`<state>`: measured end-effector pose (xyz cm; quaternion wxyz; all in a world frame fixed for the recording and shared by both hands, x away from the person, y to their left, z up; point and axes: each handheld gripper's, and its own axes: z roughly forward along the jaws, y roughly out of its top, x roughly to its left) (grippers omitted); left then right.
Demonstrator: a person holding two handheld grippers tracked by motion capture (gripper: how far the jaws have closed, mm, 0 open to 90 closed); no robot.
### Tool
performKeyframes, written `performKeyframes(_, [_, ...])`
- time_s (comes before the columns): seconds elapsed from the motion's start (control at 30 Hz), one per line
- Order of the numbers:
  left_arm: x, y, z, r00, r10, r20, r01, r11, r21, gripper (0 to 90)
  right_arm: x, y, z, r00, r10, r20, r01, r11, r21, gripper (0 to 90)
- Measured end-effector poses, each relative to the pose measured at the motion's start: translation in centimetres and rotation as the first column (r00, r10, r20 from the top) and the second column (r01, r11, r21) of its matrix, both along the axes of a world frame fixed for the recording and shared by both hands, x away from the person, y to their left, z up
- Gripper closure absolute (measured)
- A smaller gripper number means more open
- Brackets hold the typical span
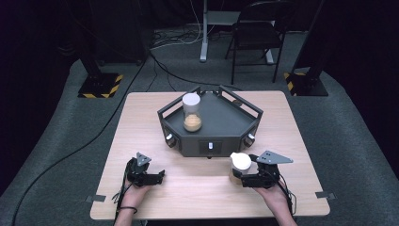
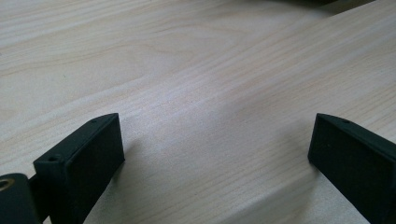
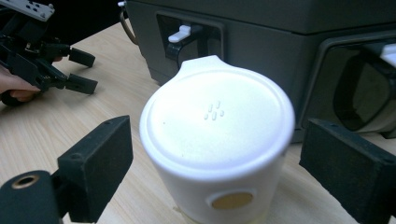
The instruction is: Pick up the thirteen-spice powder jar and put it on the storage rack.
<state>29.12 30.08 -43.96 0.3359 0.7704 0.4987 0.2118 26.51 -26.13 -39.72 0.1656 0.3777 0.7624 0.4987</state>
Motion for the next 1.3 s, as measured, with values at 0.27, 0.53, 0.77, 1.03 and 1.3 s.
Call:
performKeyframes(0.27, [0.0, 0.0, 0.0, 1.0, 0.0, 0.0, 0.0, 1.0, 0.0, 2.9, 1.0, 1.0, -1.4, 0.9998, -0.006, -0.017, 0.006, 0.9999, 0.01, 13.4])
performKeyframes(0.53, [0.0, 0.0, 0.0, 1.0, -0.001, 0.0, 0.001, 1.0, 0.0, 2.8, 1.0, 2.5, -2.3, 0.9994, -0.023, 0.025, 0.024, 0.9992, -0.032, 21.9])
performKeyframes(0.77, [0.0, 0.0, 0.0, 1.0, 0.0, 0.0, 0.0, 1.0, 0.0, 2.8, 0.6, 3.4, -3.0, 0.997, -0.04, 0.066, 0.045, 0.9969, -0.065, 29.4])
performKeyframes(1.03, [0.0, 0.0, 0.0, 1.0, -0.001, 0.0, 0.001, 1.0, 0.0, 2.8, 0.5, 3.6, -2.8, 0.9963, -0.052, 0.069, 0.057, 0.9955, -0.075, 29.7])
performKeyframes(1.3, [0.0, 0.0, 0.0, 1.0, -0.001, 0.0, 0.001, 1.0, 0.0, 2.8, 0.7, 3.3, -1.4, 0.9956, -0.053, 0.077, 0.058, 0.996, -0.068, 29.8])
